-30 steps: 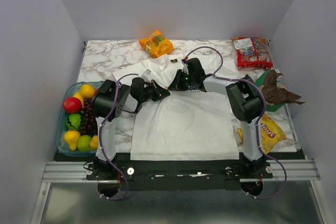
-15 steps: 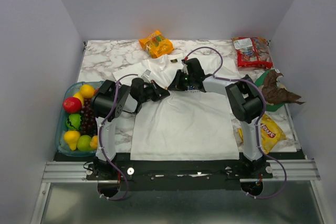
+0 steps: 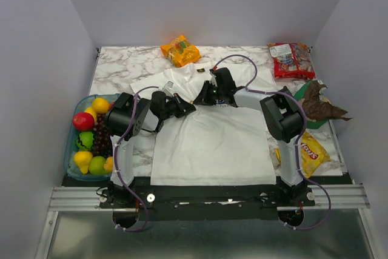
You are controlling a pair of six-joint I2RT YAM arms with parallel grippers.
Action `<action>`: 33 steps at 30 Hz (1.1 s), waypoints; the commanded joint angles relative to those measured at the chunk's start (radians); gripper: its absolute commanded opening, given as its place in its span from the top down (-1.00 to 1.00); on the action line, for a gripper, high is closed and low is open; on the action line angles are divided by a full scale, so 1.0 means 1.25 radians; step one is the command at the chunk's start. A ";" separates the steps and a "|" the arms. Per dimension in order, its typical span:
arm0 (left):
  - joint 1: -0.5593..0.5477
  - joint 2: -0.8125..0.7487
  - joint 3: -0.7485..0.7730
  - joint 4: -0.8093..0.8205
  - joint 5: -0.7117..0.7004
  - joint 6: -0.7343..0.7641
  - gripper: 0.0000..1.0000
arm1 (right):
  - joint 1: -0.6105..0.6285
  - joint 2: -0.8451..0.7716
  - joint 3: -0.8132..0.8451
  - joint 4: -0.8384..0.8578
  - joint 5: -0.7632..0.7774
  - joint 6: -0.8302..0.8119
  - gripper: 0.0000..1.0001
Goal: Pin the brooch onto the clothing
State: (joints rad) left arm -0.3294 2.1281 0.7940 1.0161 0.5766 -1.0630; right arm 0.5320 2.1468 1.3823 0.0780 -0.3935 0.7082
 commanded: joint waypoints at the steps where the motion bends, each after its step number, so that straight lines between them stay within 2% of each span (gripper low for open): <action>1: -0.010 -0.008 -0.034 -0.041 0.004 0.023 1.00 | 0.009 0.008 -0.025 0.006 0.052 0.003 0.65; 13: -0.010 -0.005 -0.025 -0.041 0.017 0.016 1.00 | 0.014 -0.003 -0.053 0.036 0.014 -0.028 0.58; 33: -0.009 -0.014 -0.013 -0.048 0.026 0.018 1.00 | 0.041 -0.034 -0.071 -0.026 0.091 -0.077 0.47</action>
State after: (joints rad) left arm -0.3294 2.1273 0.7876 1.0260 0.5735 -1.0706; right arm 0.5594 2.1151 1.3273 0.1459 -0.3473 0.6472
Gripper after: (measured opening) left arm 0.033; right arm 0.258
